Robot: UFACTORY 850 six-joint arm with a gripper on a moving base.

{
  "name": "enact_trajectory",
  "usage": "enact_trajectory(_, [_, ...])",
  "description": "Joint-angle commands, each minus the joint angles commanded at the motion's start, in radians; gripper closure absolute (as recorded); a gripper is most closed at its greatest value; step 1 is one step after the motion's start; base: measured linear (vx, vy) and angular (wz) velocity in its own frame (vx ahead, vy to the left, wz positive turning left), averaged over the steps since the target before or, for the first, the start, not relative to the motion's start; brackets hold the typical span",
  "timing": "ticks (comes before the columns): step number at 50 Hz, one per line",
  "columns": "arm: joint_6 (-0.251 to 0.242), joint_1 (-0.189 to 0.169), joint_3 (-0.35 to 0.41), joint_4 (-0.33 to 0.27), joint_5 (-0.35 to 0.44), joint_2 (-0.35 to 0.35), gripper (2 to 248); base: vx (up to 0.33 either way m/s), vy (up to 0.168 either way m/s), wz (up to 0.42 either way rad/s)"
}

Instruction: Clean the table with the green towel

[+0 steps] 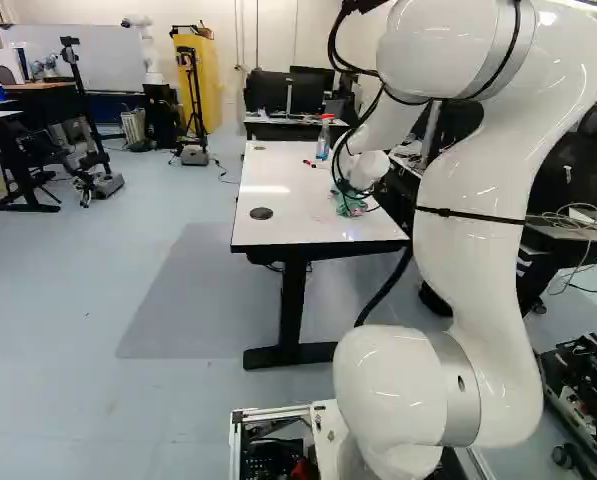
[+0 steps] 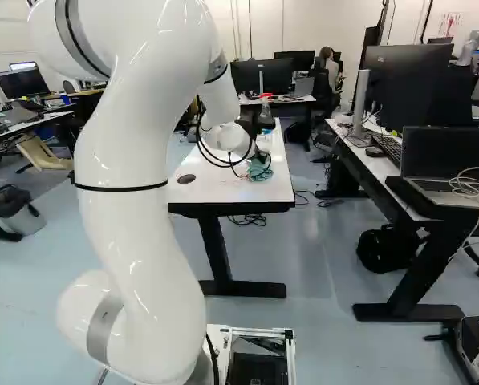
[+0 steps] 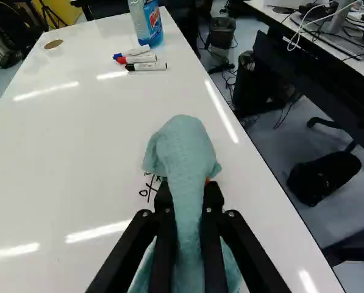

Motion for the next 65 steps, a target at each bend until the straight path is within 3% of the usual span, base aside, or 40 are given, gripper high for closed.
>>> enact_trajectory(65, [0.000, 0.000, 0.000, 0.000, -0.065, 0.000, 203, 0.000, 0.000, 0.000])
